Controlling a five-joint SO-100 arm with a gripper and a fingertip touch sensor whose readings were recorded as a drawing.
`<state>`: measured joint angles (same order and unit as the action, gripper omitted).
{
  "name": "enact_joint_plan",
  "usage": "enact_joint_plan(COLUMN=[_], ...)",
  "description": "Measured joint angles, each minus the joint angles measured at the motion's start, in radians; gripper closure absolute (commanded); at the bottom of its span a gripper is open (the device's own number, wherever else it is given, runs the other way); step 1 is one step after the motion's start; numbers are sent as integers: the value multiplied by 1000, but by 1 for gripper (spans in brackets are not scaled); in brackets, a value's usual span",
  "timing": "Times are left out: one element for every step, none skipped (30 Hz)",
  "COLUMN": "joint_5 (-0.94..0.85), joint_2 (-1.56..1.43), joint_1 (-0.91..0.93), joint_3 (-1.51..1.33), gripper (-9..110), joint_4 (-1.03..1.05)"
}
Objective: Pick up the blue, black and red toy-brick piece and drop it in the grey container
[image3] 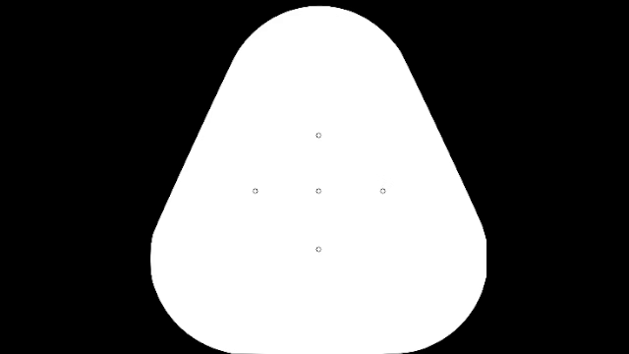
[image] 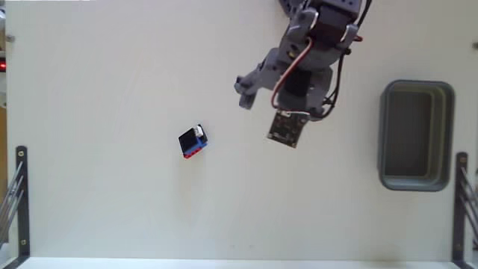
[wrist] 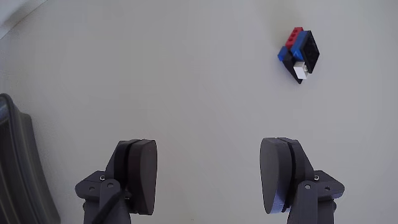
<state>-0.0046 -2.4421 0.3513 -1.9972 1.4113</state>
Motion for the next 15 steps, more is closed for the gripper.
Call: enact_joint_plan(joint_5=[0,0,0,2,2,0,0,0,0,0,2,2,0,0,0], joint_2=[0,0,0,0,0,0,0,0,0,0,0,0,0,0,0], joint_1=[21,41,58,69,77,89,104,123,143,158,170,178,192,209,229], joint_3=[0,0,0,0,0,0,0,0,0,0,0,0,0,0,0], gripper=[-9,-9,-9,-9,-9,-9,-9,-9,-9,-9,-9,-9,-9,-9,-9], joint_4=[0,0,0,0,0,0,0,0,0,0,0,0,0,0,0])
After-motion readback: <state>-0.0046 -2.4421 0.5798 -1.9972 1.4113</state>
